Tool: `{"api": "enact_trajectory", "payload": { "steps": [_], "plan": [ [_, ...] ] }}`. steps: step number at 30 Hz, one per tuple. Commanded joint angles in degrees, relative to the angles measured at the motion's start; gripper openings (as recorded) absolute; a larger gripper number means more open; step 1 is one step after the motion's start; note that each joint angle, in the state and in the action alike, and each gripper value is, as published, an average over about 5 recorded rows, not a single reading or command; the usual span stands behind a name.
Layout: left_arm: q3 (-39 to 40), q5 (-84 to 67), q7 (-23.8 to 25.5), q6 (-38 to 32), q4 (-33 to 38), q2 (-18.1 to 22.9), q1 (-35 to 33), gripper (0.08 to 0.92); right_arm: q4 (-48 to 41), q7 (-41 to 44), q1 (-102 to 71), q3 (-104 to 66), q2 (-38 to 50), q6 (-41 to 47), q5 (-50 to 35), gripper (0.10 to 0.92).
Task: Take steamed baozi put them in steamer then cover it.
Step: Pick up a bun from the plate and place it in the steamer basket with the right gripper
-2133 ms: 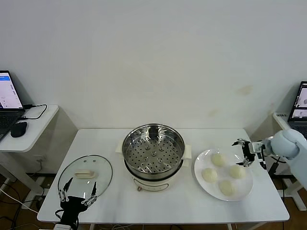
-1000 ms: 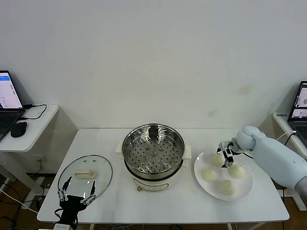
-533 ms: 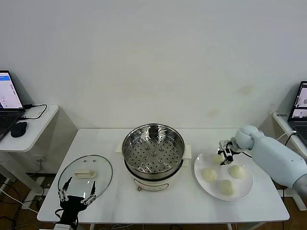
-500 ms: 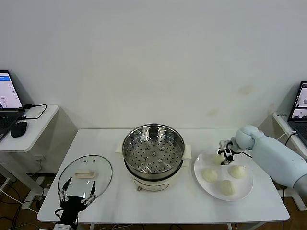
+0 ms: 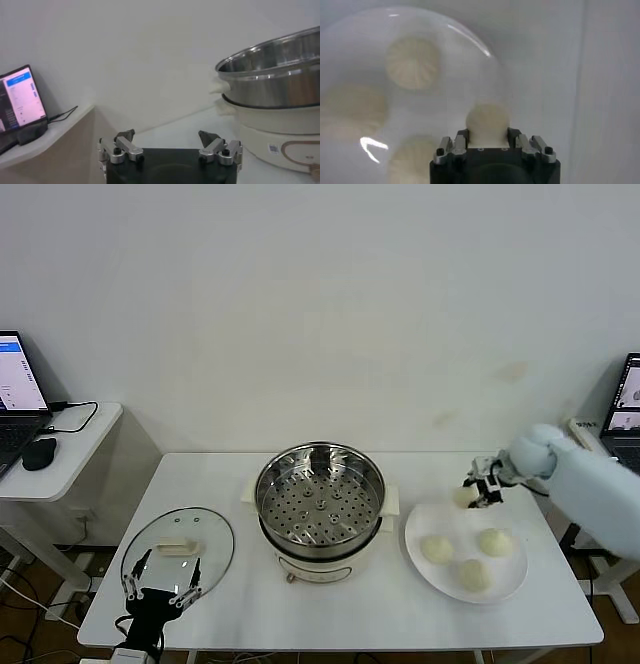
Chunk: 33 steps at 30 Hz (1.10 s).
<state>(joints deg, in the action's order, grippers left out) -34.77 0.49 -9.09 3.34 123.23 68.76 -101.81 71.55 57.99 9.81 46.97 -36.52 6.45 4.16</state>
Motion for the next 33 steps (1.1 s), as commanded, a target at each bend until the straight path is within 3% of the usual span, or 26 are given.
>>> {"api": "enact_trajectory", "payload": {
  "steps": [1, 17, 24, 33],
  "plan": [
    [0.17, -0.47, -0.12, 0.02, 0.29, -0.33, 0.37, 0.823, 6.49, 0.07, 21.75, 12.69, -0.51, -0.37, -11.63, 0.492],
    [-2.47, -2.68, -0.05, -0.05, -0.80, -1.43, 0.55, 0.823, -4.62, -1.59, 28.30, 24.11, -32.41, -11.96, -19.22, 0.492],
    [-3.17, -2.70, -0.05, -0.05, -0.39, -0.69, 0.55, 0.823, -11.51, -1.76, 24.41, 27.30, -40.64, -21.23, -11.14, 0.492],
    [-3.13, -2.68, -0.13, -0.30, -0.97, 0.20, 0.59, 0.823, -14.76, -2.46, 20.63, 29.17, -42.16, -31.32, 0.96, 0.500]
  ]
}}
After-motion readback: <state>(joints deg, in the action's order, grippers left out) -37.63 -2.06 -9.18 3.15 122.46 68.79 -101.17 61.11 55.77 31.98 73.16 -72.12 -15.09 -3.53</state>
